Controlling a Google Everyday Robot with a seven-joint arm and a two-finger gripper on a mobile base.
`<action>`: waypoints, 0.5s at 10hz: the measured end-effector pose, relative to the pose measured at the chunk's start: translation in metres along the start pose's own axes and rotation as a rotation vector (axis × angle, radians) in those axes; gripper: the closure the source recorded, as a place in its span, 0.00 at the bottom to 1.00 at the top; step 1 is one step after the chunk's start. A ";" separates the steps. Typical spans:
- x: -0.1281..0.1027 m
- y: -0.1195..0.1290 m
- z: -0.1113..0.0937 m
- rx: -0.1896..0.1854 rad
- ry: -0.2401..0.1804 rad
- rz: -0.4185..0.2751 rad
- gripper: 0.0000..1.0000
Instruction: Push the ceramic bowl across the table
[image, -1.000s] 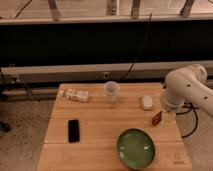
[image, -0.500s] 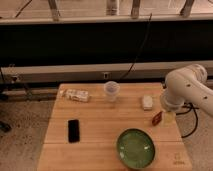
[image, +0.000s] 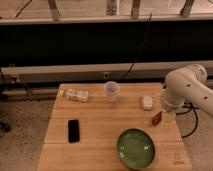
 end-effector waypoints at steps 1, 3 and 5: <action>0.000 0.000 0.000 0.000 0.000 0.000 0.20; 0.000 0.000 0.000 0.000 0.000 0.000 0.20; -0.001 0.001 0.001 -0.002 0.002 -0.001 0.20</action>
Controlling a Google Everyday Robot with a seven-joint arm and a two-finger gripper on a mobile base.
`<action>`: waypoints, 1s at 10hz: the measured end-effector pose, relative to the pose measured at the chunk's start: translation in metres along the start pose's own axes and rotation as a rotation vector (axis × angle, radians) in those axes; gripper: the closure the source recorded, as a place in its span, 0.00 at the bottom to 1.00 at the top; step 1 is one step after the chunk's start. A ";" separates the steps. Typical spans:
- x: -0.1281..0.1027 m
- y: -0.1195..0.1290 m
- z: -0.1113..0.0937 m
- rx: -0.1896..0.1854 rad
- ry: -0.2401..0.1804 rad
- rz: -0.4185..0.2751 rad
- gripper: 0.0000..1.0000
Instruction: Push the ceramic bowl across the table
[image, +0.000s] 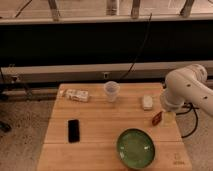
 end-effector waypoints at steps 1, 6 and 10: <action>-0.007 0.006 0.005 -0.005 0.004 -0.007 0.20; -0.026 0.020 0.018 -0.015 0.015 -0.029 0.20; -0.032 0.031 0.021 -0.026 0.022 -0.040 0.20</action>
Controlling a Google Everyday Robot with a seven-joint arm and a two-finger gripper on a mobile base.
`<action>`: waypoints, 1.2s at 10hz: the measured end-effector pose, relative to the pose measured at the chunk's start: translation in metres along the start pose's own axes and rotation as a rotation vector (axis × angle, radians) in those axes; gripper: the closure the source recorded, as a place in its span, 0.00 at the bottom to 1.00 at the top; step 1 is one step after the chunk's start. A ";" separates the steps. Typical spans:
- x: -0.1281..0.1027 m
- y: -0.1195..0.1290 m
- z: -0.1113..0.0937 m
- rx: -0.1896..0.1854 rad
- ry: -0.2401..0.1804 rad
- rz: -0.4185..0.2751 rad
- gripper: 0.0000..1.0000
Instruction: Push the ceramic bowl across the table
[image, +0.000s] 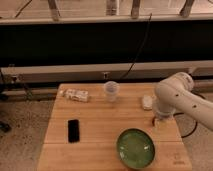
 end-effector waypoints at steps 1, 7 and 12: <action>-0.001 0.000 0.001 0.000 0.000 -0.001 0.20; -0.005 0.010 0.004 -0.009 0.002 -0.003 0.24; -0.008 0.014 0.009 -0.015 -0.001 0.010 0.59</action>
